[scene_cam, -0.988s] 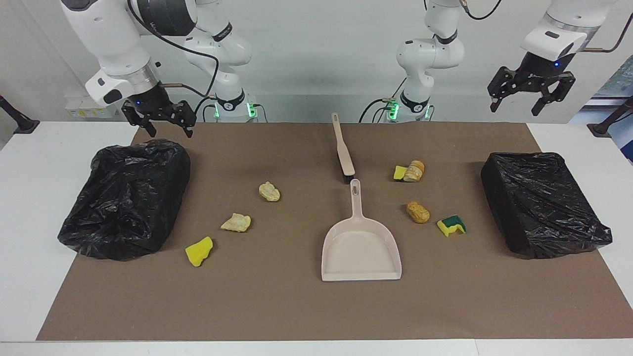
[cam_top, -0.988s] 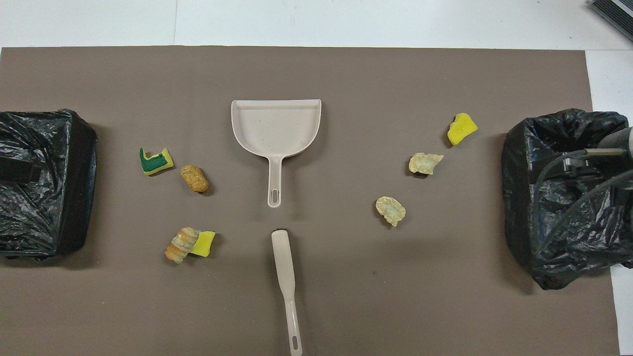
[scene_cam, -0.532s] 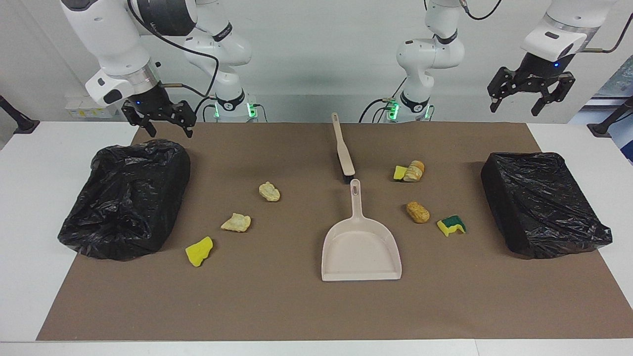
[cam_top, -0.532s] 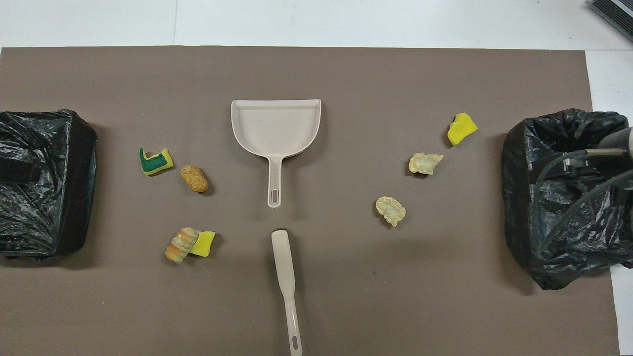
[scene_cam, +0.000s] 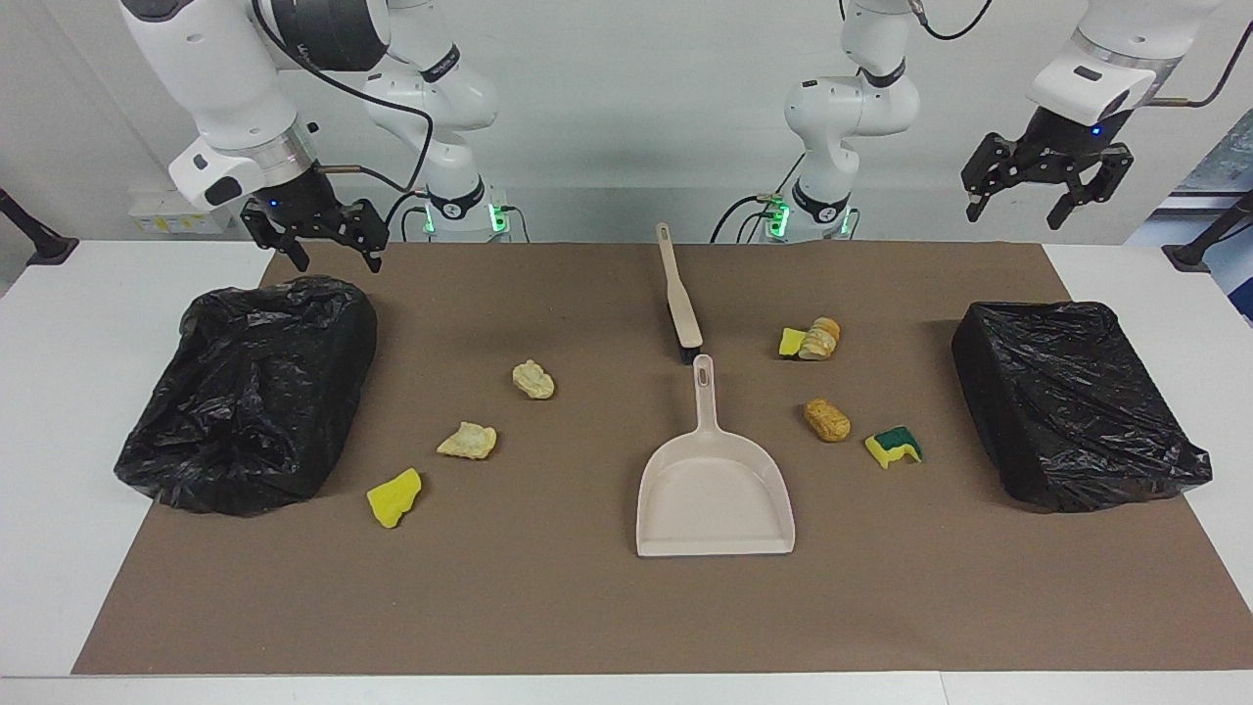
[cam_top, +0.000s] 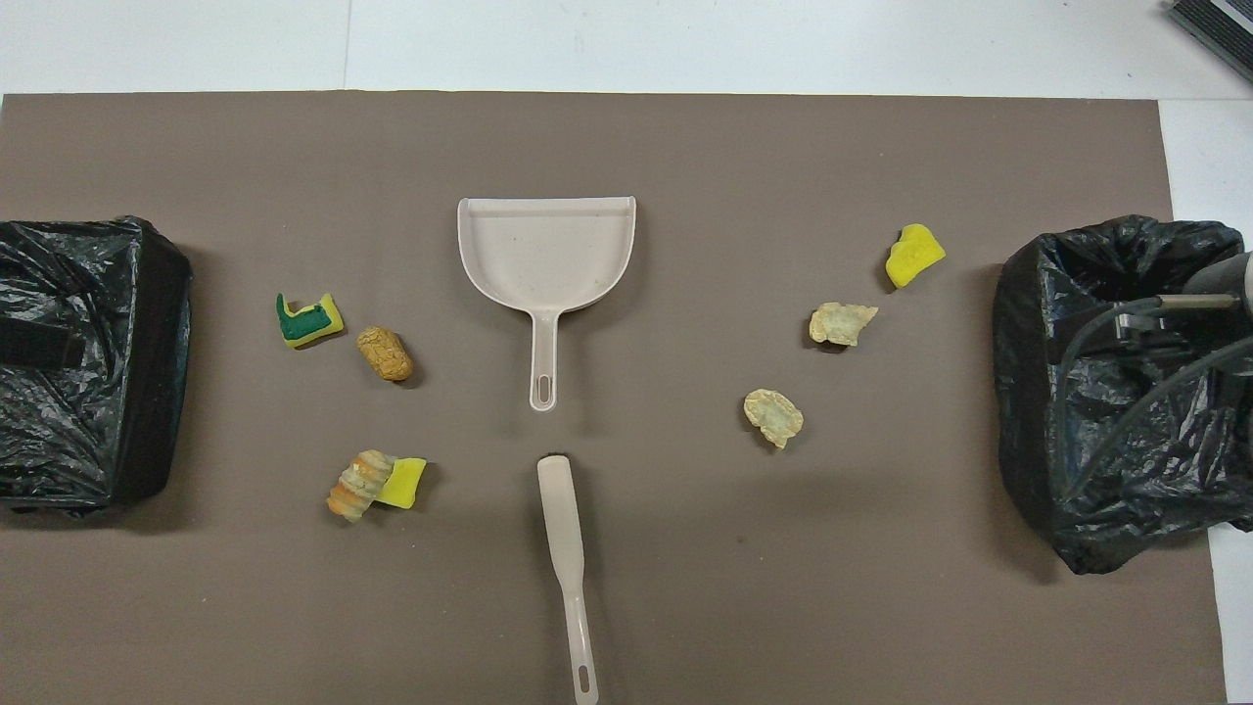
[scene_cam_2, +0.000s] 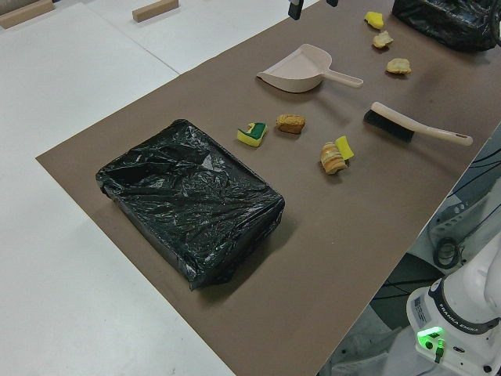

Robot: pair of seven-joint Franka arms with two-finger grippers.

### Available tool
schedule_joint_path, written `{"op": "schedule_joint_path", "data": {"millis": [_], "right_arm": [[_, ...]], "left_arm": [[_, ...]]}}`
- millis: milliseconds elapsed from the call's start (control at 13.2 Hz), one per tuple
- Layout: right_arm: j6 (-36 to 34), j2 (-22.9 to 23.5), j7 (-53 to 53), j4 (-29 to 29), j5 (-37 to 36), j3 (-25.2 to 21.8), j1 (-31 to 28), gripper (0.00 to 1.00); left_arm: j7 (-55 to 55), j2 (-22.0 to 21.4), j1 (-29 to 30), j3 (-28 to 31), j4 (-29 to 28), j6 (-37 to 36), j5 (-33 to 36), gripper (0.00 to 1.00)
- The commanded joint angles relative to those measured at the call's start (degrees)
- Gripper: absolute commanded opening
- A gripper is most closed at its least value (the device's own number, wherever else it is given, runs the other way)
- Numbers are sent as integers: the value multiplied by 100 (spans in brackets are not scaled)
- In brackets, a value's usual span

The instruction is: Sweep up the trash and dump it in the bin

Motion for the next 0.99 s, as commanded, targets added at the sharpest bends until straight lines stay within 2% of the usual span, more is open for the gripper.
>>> {"op": "schedule_joint_path", "data": {"millis": [0, 912], "right_arm": [[-27, -96, -106, -64, 141, 7, -67, 100], [-27, -96, -106, -64, 141, 7, -67, 100]], "left_arm": [[-33, -151, -121, 53, -235, 69, -34, 100], [-60, -239, -226, -44, -445, 104, -34, 100]]}}
